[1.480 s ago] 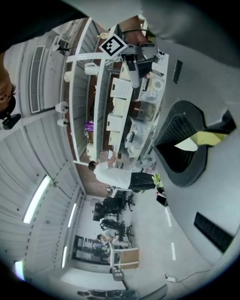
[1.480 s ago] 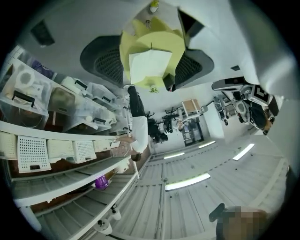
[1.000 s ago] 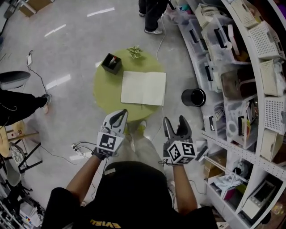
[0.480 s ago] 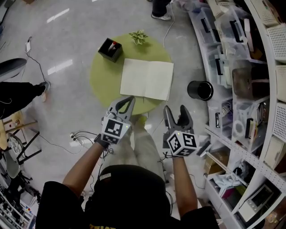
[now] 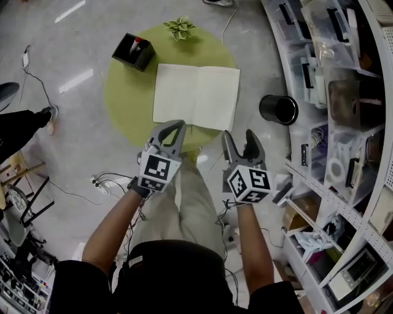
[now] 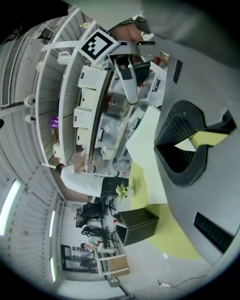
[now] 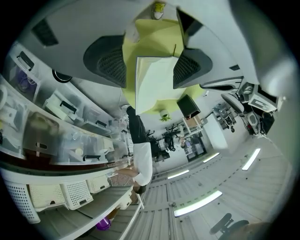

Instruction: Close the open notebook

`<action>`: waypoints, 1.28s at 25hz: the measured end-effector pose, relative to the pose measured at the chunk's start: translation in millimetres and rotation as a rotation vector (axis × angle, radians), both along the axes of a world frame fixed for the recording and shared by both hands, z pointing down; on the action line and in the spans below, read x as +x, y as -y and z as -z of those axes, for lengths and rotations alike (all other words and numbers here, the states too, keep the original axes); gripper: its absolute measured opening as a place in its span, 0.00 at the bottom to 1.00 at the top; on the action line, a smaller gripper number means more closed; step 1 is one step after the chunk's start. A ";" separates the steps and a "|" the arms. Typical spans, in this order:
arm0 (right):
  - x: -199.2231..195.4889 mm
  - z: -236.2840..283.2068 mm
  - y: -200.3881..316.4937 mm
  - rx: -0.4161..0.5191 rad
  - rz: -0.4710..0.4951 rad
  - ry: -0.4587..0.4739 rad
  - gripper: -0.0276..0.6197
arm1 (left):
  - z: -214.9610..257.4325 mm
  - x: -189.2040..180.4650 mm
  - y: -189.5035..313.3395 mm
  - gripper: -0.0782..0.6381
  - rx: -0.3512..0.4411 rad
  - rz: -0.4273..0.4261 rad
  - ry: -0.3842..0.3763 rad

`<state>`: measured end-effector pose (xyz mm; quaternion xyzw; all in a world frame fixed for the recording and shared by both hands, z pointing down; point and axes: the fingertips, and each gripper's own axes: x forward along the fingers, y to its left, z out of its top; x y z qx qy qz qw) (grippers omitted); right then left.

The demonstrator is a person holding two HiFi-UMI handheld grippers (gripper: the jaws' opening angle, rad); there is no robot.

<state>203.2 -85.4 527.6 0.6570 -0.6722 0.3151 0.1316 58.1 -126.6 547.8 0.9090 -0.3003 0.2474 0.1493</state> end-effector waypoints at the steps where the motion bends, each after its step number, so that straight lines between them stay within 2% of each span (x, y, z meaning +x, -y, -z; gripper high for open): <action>1: 2.0 -10.2 0.6 -0.008 0.000 -0.003 0.51 | -6.7 0.4 1.3 0.13 -0.001 0.003 0.003; 7: 7.3 -46.0 -2.0 -0.032 0.007 -0.002 0.51 | -46.0 -4.0 2.9 0.13 -0.030 0.022 0.014; 14: 6.2 -62.3 3.8 -0.036 0.011 0.001 0.50 | -87.1 -12.5 0.3 0.13 -0.062 0.022 0.074; 27: 16.6 -91.7 2.1 -0.092 -0.028 0.055 0.43 | -116.8 -18.2 -0.5 0.13 -0.088 0.029 0.130; 32: 16.2 -98.0 1.2 -0.099 -0.026 0.073 0.35 | -121.0 -17.6 -0.8 0.13 -0.100 0.022 0.143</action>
